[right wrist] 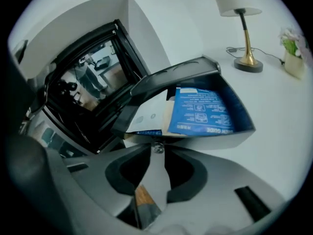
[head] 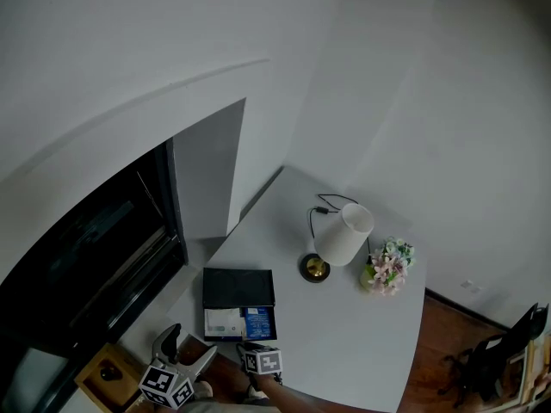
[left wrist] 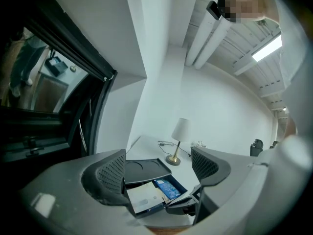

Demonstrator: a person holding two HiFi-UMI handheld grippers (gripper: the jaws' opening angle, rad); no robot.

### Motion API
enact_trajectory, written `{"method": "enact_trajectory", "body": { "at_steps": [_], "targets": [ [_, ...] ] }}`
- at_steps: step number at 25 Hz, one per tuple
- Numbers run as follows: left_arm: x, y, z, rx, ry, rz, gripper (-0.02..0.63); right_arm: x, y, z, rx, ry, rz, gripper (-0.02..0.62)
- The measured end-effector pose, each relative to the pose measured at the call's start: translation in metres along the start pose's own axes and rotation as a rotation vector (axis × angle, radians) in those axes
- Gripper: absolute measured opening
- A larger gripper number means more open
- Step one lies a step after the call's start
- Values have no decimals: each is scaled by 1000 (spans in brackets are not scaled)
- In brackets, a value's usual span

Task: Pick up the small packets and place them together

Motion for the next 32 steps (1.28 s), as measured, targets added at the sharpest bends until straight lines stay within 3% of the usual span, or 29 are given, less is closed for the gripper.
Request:
{"method": "enact_trajectory", "body": {
  "at_steps": [1, 3, 7, 10, 12, 16, 19, 22, 23, 24, 25, 29, 32],
  "targets": [
    [1, 2, 1, 2, 2, -2, 403, 1, -1, 5, 36, -29, 8, 114],
    [2, 5, 1, 5, 7, -5, 402, 0, -8, 10, 79, -86, 58, 114],
    [1, 9, 0, 11, 13, -2, 403, -15, -47, 11, 49, -64, 196, 118],
    [-1, 13, 0, 11, 24, 4, 403, -52, -92, 3, -75, -4, 392, 115],
    [-4, 16, -1, 3, 35, 14, 403, -81, -127, -3, -136, -24, 537, 115],
    [-13, 19, -4, -18, 72, 35, 403, -130, -190, -5, -115, -114, 795, 114],
    [-23, 19, -3, -37, 109, 54, 402, -154, -226, 5, -70, -124, 923, 116],
    [-30, 17, -3, -57, 138, 74, 402, -165, -248, 23, -4, -111, 1000, 129],
    [-33, 16, -3, -66, 148, 83, 403, -168, -254, 30, 20, -90, 1019, 219],
    [-37, 15, -2, -79, 159, 95, 402, -170, -259, 38, 48, -62, 1035, 359],
    [-40, 12, -3, -94, 172, 109, 402, -172, -263, 46, 77, -36, 1049, 403],
    [-52, 3, -7, -159, 221, 147, 430, -173, -267, 58, 150, -63, 1066, 405],
    [-51, -2, -12, -192, 230, 133, 422, -173, -266, 53, 131, -80, 1060, 401]
  ]
}}
Point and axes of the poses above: the fingertips, and each gripper's own axes: y forward along the fingers, z to its right, x out of its underside, the point moved 1 cm from there along -y, backward along the fingers, and after that the axes turned 15 degrees about x, right-handed, at the moved point
